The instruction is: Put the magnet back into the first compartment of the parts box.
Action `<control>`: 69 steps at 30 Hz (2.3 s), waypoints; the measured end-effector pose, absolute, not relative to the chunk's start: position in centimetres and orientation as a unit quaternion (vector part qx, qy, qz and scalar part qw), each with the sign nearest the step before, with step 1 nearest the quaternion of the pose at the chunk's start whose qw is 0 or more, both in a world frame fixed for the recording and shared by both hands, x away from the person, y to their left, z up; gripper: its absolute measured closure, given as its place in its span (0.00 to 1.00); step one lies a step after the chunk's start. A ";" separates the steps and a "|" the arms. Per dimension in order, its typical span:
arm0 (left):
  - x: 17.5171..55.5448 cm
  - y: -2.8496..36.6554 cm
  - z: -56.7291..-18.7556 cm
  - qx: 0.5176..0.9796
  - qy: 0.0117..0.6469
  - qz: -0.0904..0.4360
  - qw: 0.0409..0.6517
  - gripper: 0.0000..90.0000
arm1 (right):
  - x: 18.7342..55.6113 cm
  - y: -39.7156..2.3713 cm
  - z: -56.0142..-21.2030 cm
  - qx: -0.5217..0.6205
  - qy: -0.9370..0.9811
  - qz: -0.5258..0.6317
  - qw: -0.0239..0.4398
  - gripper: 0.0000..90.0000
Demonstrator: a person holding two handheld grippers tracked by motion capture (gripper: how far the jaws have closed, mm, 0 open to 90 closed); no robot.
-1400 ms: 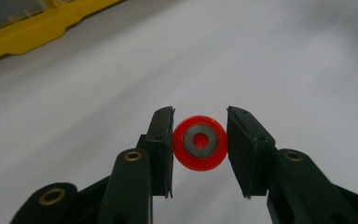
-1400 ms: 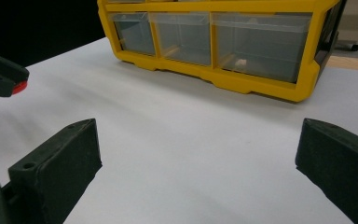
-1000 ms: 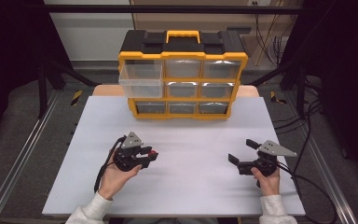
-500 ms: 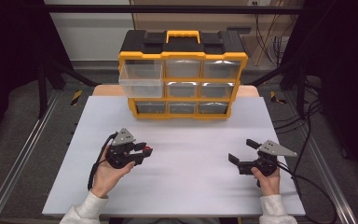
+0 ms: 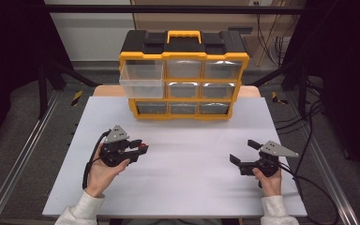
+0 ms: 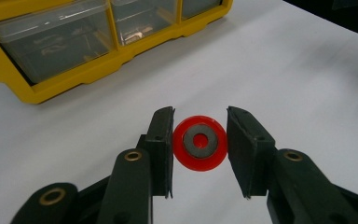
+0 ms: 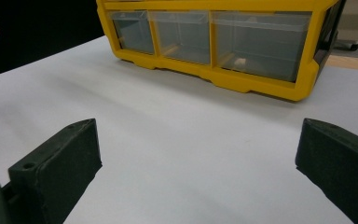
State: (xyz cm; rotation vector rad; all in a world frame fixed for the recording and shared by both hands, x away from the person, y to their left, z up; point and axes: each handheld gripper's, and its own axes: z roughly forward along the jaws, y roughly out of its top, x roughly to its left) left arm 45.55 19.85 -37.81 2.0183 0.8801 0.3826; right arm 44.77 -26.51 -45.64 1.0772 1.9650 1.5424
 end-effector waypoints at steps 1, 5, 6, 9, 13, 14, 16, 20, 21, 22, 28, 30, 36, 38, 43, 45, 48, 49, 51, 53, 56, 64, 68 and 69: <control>45.6 19.9 -37.7 0.811 0.354 0.155 0.439 0.69 | 44.8 -26.5 -45.6 0.386 0.707 0.555 0.209 0.00; 45.5 20.4 -37.4 0.807 0.357 0.157 0.444 0.69 | 44.8 -26.5 -45.6 0.386 0.707 0.555 0.210 0.00; 45.5 20.5 -37.3 0.807 0.357 0.157 0.444 0.69 | 44.8 -26.5 -45.6 0.386 0.707 0.555 0.210 0.00; 45.5 20.7 -37.0 0.804 0.357 0.159 0.448 0.69 | 44.8 -26.5 -45.6 0.387 0.707 0.554 0.210 0.00; 45.5 21.0 -36.6 0.801 0.358 0.164 0.450 0.69 | 44.8 -26.5 -45.6 0.386 0.707 0.554 0.210 0.00; 45.5 21.1 -36.5 0.801 0.358 0.165 0.451 0.69 | 44.8 -26.5 -45.6 0.387 0.707 0.554 0.210 0.00; 45.4 21.2 -36.3 0.799 0.359 0.166 0.453 0.69 | 44.8 -26.5 -45.6 0.386 0.707 0.554 0.210 0.00; 45.4 21.3 -35.9 0.797 0.358 0.168 0.456 0.69 | 44.8 -26.5 -45.6 0.386 0.707 0.554 0.211 0.00; 45.4 21.4 -35.9 0.797 0.358 0.167 0.457 0.69 | 44.8 -26.5 -45.6 0.387 0.707 0.554 0.211 0.00; 45.5 21.4 -35.8 0.797 0.358 0.167 0.456 0.69 | 44.8 -26.5 -45.6 0.386 0.707 0.554 0.211 0.00; 45.6 21.5 -35.4 0.798 0.359 0.167 0.455 0.69 | 44.7 -26.5 -45.6 0.387 0.706 0.553 0.211 0.00; 45.7 21.5 -35.1 0.797 0.358 0.168 0.456 0.69 | 44.8 -26.5 -45.6 0.387 0.707 0.553 0.212 0.00; 45.9 21.4 -34.5 0.796 0.354 0.169 0.460 0.69 | 44.7 -26.6 -45.6 0.387 0.706 0.554 0.212 0.00; 46.0 21.4 -34.3 0.796 0.353 0.171 0.461 0.69 | 44.7 -26.5 -45.6 0.387 0.706 0.554 0.212 0.00; 46.2 21.4 -34.0 0.795 0.352 0.173 0.462 0.69 | 44.7 -26.6 -45.6 0.388 0.705 0.555 0.212 0.00; 46.3 21.3 -33.9 0.795 0.352 0.174 0.462 0.69 | 44.7 -26.6 -45.6 0.387 0.705 0.555 0.212 0.00; 46.4 21.3 -33.6 0.793 0.351 0.176 0.465 0.69 | 44.7 -26.6 -45.6 0.387 0.705 0.555 0.213 0.00; 46.4 21.3 -33.4 0.793 0.351 0.177 0.466 0.69 | 44.7 -26.6 -45.6 0.387 0.705 0.555 0.212 0.00; 46.6 21.3 -33.0 0.791 0.350 0.179 0.468 0.69 | 44.7 -26.6 -45.6 0.388 0.705 0.555 0.212 0.00; 46.6 21.3 -32.7 0.790 0.348 0.182 0.470 0.69 | 44.7 -26.6 -45.6 0.388 0.705 0.554 0.213 0.00; 46.8 21.2 -32.2 0.789 0.346 0.184 0.474 0.69 | 44.7 -26.6 -45.6 0.388 0.705 0.554 0.213 0.00; 47.1 21.2 -31.1 0.785 0.344 0.187 0.479 0.69 | 44.7 -26.6 -45.6 0.387 0.706 0.553 0.214 0.00; 47.3 21.3 -30.5 0.782 0.343 0.190 0.485 0.69 | 44.7 -26.6 -45.6 0.388 0.705 0.554 0.213 0.00; 47.4 21.3 -30.4 0.782 0.343 0.190 0.484 0.69 | 44.7 -26.6 -45.5 0.389 0.705 0.554 0.213 0.00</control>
